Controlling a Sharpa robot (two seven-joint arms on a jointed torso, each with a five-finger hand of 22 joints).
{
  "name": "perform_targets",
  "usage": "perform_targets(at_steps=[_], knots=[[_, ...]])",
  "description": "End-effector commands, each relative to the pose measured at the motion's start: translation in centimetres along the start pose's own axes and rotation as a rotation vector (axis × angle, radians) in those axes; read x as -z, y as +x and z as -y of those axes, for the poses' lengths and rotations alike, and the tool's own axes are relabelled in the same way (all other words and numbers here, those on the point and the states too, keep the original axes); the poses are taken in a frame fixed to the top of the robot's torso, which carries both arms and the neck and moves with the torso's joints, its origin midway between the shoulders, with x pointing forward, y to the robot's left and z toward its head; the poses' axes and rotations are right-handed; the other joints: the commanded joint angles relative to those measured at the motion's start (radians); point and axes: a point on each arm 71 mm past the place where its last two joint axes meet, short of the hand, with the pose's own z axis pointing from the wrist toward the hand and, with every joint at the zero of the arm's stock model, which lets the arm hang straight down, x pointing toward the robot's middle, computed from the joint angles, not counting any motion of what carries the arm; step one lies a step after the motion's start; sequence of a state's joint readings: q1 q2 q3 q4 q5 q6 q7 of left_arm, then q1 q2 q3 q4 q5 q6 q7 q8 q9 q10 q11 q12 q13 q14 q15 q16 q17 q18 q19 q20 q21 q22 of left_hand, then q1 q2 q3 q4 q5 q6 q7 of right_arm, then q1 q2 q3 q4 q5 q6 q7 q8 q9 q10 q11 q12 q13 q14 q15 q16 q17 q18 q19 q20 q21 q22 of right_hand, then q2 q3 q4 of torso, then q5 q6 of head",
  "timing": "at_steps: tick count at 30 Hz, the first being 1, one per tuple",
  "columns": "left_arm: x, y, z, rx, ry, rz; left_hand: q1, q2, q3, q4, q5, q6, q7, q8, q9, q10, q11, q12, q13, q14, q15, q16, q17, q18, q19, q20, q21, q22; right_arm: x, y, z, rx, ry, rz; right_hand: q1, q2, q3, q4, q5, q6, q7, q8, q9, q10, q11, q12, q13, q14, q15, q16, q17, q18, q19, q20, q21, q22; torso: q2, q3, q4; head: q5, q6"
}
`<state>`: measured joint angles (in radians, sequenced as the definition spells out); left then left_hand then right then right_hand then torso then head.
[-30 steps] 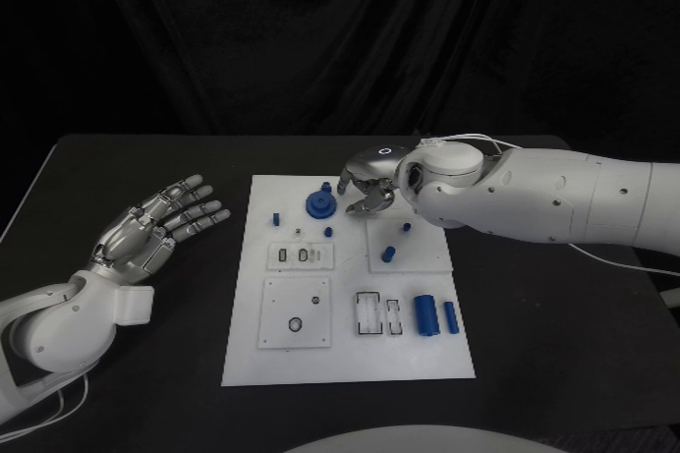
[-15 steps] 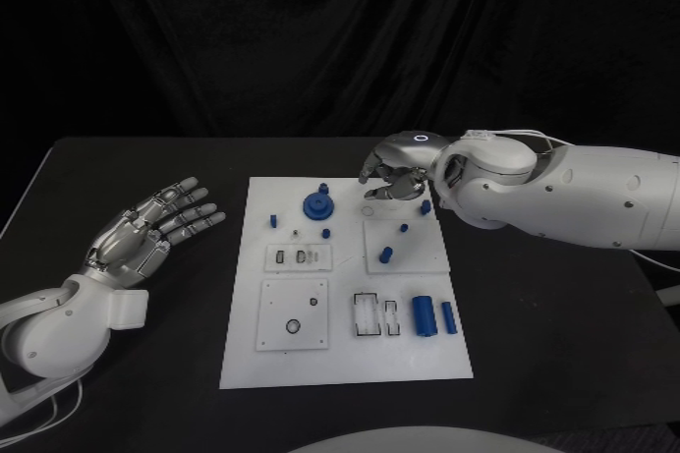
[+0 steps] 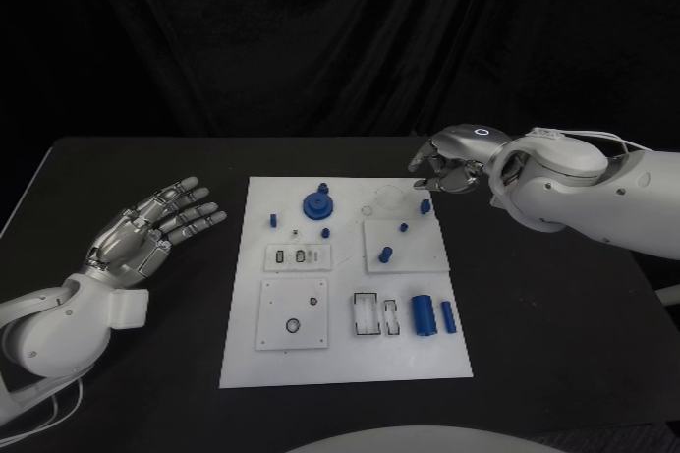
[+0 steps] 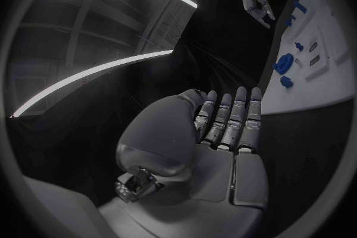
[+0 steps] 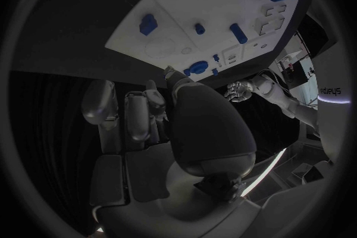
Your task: Assemble the parts on the task board
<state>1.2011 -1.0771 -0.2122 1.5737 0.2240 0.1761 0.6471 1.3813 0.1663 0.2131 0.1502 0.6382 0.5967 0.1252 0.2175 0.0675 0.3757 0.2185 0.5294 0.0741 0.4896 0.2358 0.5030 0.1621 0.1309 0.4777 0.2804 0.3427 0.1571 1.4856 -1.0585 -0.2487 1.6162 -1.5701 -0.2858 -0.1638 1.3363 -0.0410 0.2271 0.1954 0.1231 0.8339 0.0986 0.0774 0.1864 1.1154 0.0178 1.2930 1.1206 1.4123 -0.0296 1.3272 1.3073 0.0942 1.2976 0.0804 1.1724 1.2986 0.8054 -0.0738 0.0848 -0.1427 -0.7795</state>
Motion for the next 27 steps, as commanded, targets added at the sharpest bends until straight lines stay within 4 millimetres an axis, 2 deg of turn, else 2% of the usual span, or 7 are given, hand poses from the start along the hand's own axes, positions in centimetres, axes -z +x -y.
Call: perform_targets(at_steps=[1, 5, 16, 23, 27], knots=[[-0.1, 0.2, 0.0, 0.011, 0.009, -0.008, -0.006, 0.002, 0.006, 0.002, -0.003, 0.004, 0.005, 0.002, 0.001, -0.001, 0.005, 0.005, 0.000, -0.001, 0.004, 0.005, -0.001, -0.015, -0.006, 0.002, 0.004, 0.001, 0.8, 0.5, 1.0, -0.008, 0.066, 0.018, 0.002, -0.011, -0.003, 0.009, -0.010, -0.018, -0.003, -0.009, -0.007, 0.011, -0.002, -0.004, 0.000, 0.002, -0.007, -0.003, 0.003, 0.006, 0.011, -0.003, 0.009, 0.006, 0.000, -0.0006, 0.0013, -0.003, 0.001], [-0.2, 0.3, -0.1, 0.014, 0.008, -0.012, -0.006, 0.002, 0.006, 0.002, -0.003, 0.004, 0.005, 0.002, 0.001, -0.001, 0.005, 0.005, 0.000, -0.001, 0.004, 0.005, -0.001, -0.015, -0.006, 0.002, 0.004, 0.001, 1.3, 1.1, 1.6, -0.012, 0.086, 0.009, 0.003, -0.017, -0.012, 0.021, -0.026, -0.043, -0.004, -0.014, -0.017, 0.017, -0.004, -0.007, -0.003, 0.003, -0.009, -0.007, 0.002, 0.005, 0.016, -0.006, 0.009, 0.009, 0.000, -0.0010, 0.0023, -0.005, 0.001], [-0.3, 0.4, -0.2, 0.018, 0.002, -0.019, -0.007, 0.002, 0.007, 0.002, -0.003, 0.002, 0.006, 0.001, 0.001, 0.000, 0.006, 0.005, 0.000, -0.001, 0.004, 0.006, -0.001, -0.015, -0.006, 0.002, 0.005, 0.001, 1.8, 2.7, 2.2, -0.025, 0.099, -0.008, -0.008, -0.027, -0.036, 0.053, -0.068, -0.042, -0.002, -0.006, -0.022, 0.016, -0.002, -0.016, -0.014, -0.018, -0.009, -0.055, -0.040, 0.007, 0.011, -0.007, -0.012, 0.002, 0.000, 0.0000, -0.0011, -0.003, -0.005], [-0.4, 0.5, -0.3, 0.019, -0.002, -0.022, -0.008, 0.003, 0.009, 0.002, -0.003, 0.001, 0.006, 0.001, 0.001, 0.001, 0.006, 0.006, 0.000, -0.001, 0.004, 0.007, -0.001, -0.016, -0.006, 0.002, 0.005, 0.001, 1.8, 3.3, 2.3, -0.037, 0.102, -0.026, -0.011, -0.033, -0.044, 0.060, -0.072, -0.042, -0.001, -0.006, -0.023, 0.016, -0.002, -0.017, -0.016, -0.020, -0.009, -0.062, -0.046, 0.008, 0.010, -0.007, -0.016, 0.001, 0.001, 0.0006, 0.0007, -0.004, -0.009], [-0.4, 0.5, -0.3, 0.020, -0.004, -0.023, -0.008, 0.003, 0.010, 0.002, -0.003, 0.001, 0.007, 0.000, 0.001, 0.001, 0.007, 0.006, 0.000, -0.002, 0.004, 0.007, -0.001, -0.016, -0.007, 0.002, 0.005, 0.001, 1.8, 3.5, 2.3, -0.038, 0.100, -0.031, -0.009, -0.037, -0.047, 0.061, -0.072, -0.040, -0.001, -0.005, -0.023, 0.012, -0.002, -0.021, -0.021, -0.024, -0.009, -0.071, -0.054, 0.009, 0.007, -0.007, -0.022, -0.002, 0.001, 0.0002, -0.0005, -0.003, -0.010]])
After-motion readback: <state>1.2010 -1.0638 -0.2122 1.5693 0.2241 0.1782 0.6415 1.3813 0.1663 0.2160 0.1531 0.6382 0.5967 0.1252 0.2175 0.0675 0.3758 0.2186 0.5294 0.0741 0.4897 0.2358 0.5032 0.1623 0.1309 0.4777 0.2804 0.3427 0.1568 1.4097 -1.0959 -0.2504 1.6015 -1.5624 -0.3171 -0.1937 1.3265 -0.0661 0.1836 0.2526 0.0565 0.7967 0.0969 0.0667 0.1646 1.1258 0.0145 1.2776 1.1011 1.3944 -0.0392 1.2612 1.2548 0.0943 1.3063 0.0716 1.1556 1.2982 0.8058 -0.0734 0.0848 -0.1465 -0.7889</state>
